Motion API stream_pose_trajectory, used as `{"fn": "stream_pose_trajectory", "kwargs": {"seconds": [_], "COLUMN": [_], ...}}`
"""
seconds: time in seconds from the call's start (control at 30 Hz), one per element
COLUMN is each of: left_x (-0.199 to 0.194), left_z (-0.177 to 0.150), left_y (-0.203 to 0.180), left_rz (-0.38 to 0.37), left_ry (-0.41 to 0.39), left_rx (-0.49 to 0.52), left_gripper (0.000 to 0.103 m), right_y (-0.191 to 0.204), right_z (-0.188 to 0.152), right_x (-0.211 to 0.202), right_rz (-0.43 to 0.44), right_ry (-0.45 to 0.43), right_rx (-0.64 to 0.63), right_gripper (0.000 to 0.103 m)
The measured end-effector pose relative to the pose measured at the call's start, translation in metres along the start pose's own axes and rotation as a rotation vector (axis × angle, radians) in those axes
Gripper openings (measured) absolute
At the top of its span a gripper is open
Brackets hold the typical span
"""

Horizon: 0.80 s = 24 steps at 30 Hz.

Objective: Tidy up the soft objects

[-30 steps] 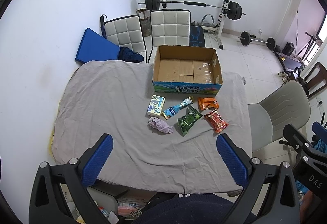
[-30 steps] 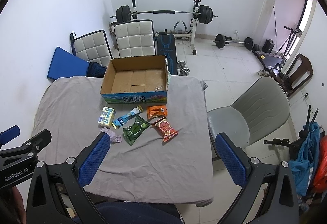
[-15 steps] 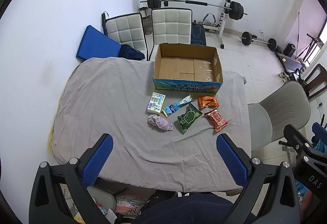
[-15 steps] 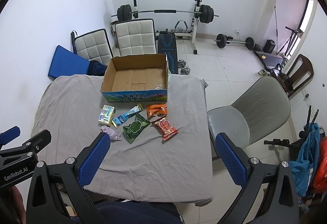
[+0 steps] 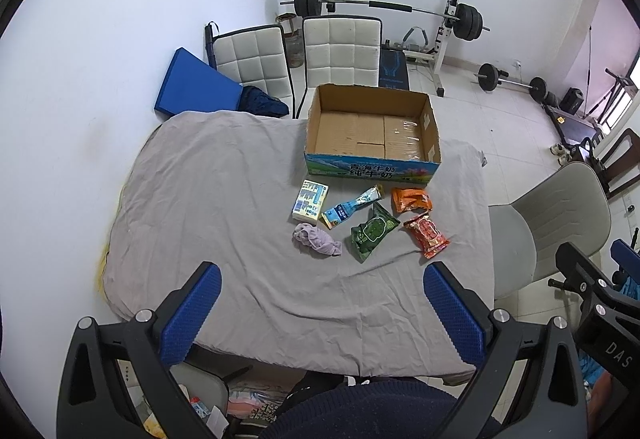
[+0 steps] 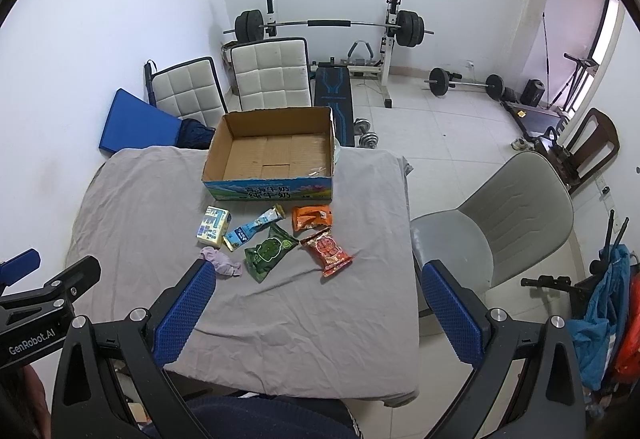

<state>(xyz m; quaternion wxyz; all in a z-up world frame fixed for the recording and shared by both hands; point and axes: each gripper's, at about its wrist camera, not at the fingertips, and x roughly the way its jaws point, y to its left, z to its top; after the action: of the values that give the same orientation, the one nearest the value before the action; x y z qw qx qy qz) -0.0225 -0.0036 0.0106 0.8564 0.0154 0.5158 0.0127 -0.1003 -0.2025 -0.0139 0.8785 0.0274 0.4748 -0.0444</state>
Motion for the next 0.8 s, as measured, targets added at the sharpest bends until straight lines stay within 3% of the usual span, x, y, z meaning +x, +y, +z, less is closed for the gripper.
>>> {"fn": "stream_pose_trajectory", "kwargs": {"seconds": [0.8], "left_x": [0.012], "left_z": [0.005], "left_y": [-0.003], "left_rz": [0.003], "left_ry": [0.008], "left_rx": [-0.015], "left_gripper": [0.103], "right_y": [-0.005], "right_z": [0.008], "right_x": [0.023], "right_rz": [0.026], "right_ry": [0.033], "right_rx": [0.012], "right_gripper": [0.103]}}
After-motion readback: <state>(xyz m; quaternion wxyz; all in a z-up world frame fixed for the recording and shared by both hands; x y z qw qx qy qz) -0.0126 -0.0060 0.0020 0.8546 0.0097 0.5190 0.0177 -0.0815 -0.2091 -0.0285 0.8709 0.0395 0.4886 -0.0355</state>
